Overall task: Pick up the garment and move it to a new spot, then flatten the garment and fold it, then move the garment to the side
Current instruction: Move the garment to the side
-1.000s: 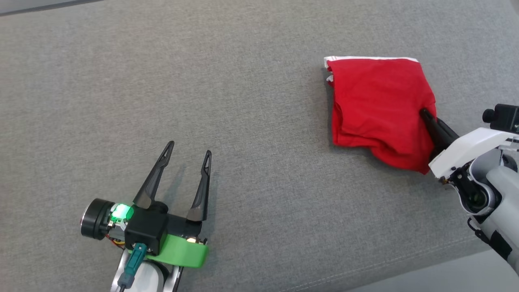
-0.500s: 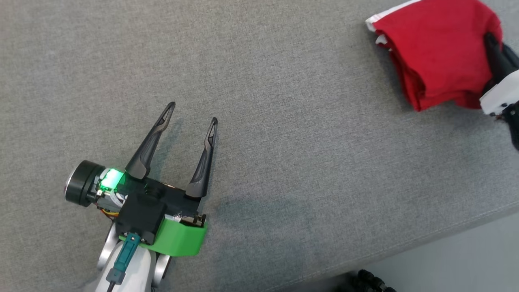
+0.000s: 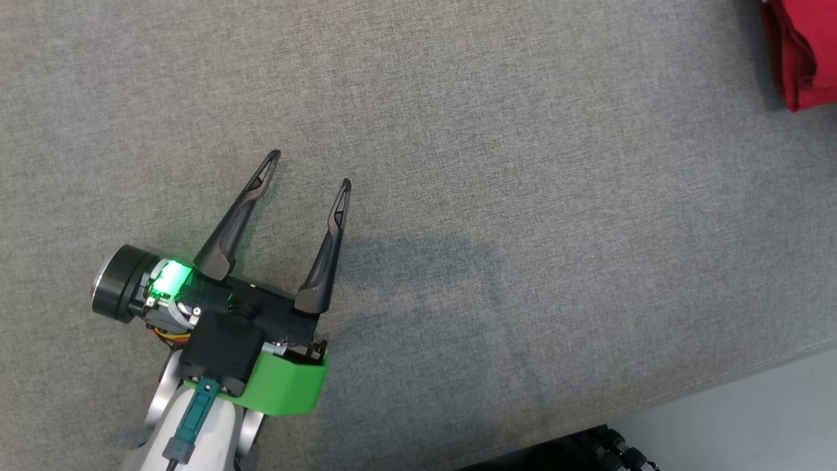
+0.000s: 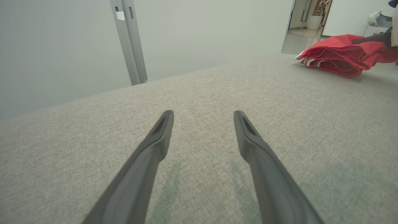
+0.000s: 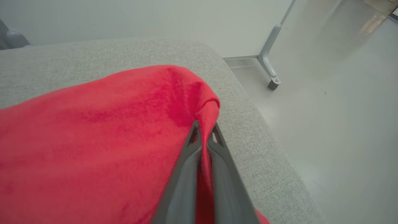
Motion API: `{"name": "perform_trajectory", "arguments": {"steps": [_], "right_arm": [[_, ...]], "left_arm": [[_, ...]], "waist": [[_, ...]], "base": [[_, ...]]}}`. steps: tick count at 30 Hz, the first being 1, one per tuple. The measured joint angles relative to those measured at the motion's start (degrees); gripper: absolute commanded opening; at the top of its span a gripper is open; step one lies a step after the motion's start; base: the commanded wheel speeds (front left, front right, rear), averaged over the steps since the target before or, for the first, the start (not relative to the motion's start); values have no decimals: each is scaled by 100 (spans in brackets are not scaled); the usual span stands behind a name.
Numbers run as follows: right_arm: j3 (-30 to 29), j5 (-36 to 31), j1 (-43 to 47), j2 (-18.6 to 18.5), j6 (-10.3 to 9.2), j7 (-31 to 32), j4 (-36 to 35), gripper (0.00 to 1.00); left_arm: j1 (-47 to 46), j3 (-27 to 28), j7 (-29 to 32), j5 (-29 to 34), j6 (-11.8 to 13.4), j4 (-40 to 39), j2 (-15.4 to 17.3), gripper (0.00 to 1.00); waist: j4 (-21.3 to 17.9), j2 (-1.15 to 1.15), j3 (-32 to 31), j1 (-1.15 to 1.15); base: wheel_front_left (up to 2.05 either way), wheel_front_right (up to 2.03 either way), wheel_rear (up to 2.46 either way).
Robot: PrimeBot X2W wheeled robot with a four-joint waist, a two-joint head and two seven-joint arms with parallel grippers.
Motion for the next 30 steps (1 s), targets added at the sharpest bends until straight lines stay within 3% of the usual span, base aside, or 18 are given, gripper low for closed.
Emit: {"name": "perform_trajectory", "arguments": {"steps": [1,2,3,9,14,21,30], "right_arm": [[-55,-59,0,3,0,0,63,3],[-55,-59,0,3,0,0,63,40],[-105,-115,-1,11,0,1,124,100],[-242,-913,3,30,1,0,485,100],[-958,-1837,140,119,0,0,238,100],[-2202,-3060,1246,1102,2,-1,-1302,100],[-2703,-4211,2605,2506,3,-1,-2738,100]], "left_arm": [[-1,-8,0,-1,2,4,4,100],[-1,-8,0,-1,2,4,4,100],[-1,-22,0,-1,18,12,4,100],[-65,-154,-1,-68,42,138,-76,100],[-47,-185,-1,-209,102,349,-231,100],[273,-16,0,-547,270,835,-445,100],[492,519,-1,-988,436,1248,-647,100]], "waist": [[14,0,2,0],[14,0,2,0],[27,0,1,0],[99,0,-146,0],[188,0,-431,0],[373,0,-947,0],[705,0,-1608,-1]], "base": [[0,0,0],[0,0,0],[0,0,0],[0,0,0],[0,0,0],[0,0,0],[0,0,0]]}}
